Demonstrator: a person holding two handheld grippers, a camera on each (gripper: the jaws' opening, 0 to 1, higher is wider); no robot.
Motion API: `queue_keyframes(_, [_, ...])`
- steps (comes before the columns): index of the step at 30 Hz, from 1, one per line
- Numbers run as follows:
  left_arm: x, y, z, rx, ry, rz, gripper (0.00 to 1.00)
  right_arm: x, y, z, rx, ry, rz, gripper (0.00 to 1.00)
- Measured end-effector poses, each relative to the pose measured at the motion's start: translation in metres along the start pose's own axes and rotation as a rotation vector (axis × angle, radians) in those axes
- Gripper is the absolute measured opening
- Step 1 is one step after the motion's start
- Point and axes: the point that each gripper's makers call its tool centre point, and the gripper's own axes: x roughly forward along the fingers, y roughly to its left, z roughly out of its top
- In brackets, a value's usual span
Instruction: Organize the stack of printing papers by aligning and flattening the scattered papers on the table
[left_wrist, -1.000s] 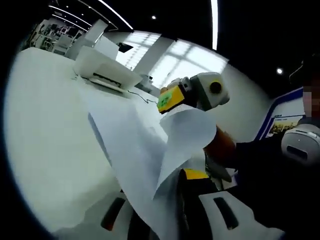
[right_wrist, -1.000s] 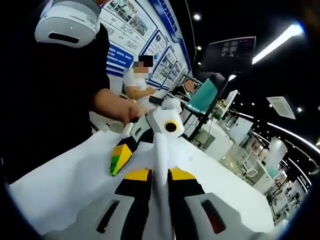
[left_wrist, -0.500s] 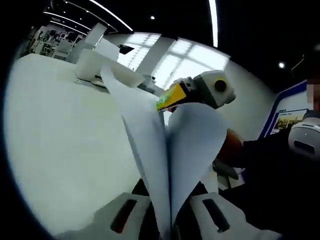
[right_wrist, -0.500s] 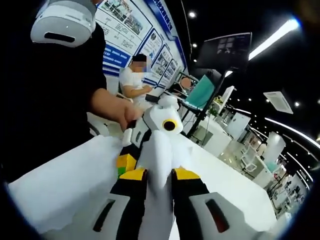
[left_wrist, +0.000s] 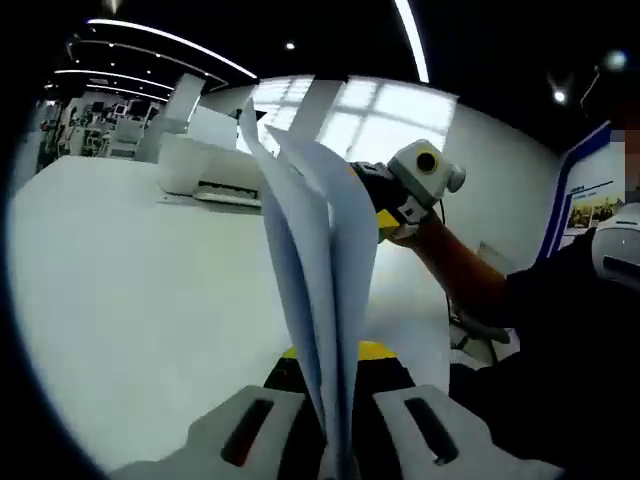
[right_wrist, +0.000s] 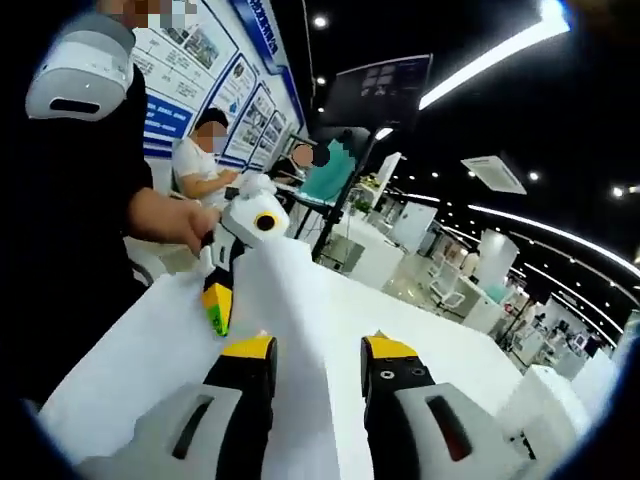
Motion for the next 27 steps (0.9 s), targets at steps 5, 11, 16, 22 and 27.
queue_keyframes(5, [-0.003,-0.002,0.005,0.057,-0.014,0.010,0.07,-0.025,-0.014,-0.010,0.081,-0.014,-0.077,0.32])
queue_keyframes(11, [-0.006,-0.010,0.009,0.126,-0.028,0.009,0.07,-0.048,-0.025,-0.019,0.190,-0.050,-0.151,0.36])
queue_keyframes(16, [-0.010,-0.011,0.016,0.186,-0.037,0.010,0.07,-0.068,-0.032,-0.024,0.278,-0.097,-0.204,0.40])
queue_keyframes(22, [-0.013,-0.017,0.021,0.253,-0.060,-0.006,0.06,-0.086,-0.032,-0.031,0.343,-0.131,-0.233,0.42])
queue_keyframes(27, [-0.014,-0.019,0.024,0.289,-0.073,-0.012,0.06,-0.095,-0.026,-0.033,0.400,-0.174,-0.234,0.48])
